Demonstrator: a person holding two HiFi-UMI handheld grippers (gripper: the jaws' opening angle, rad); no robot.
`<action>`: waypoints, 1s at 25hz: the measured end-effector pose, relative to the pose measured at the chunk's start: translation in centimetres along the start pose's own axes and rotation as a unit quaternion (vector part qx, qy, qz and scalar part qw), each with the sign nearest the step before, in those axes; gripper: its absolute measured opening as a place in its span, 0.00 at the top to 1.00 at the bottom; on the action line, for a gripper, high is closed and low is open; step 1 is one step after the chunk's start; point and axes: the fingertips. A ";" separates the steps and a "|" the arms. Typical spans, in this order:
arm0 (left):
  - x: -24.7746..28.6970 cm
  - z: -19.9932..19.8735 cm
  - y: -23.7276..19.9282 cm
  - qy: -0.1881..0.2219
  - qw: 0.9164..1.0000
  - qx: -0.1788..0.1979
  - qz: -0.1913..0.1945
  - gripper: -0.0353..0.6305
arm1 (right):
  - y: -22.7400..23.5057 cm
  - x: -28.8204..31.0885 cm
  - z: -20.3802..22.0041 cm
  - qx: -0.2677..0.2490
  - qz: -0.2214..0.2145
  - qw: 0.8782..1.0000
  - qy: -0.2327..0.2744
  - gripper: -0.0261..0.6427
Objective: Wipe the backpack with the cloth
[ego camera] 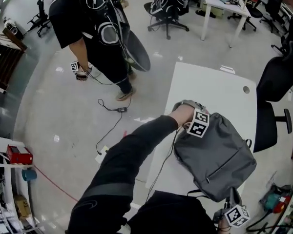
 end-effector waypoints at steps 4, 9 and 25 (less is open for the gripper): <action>0.0 0.1 -1.2 0.025 0.999 -0.028 -0.019 0.80 | 1.0 -0.3 1.0 0.019 0.010 1.000 -0.007 0.84; -2.8 3.2 7.3 0.017 0.993 -0.025 0.114 0.80 | 1.3 -0.8 2.2 0.021 0.014 0.999 -0.022 0.84; -9.6 1.5 29.7 0.118 0.959 -0.186 0.180 0.80 | 1.4 -1.0 2.8 -0.020 -0.007 0.998 -0.059 0.86</action>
Point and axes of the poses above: the fingertips, and each gripper's own axes: x forward along the fingers, y to its right, z out of its underside, and after that the axes turned 13 degrees about -x, right-handed
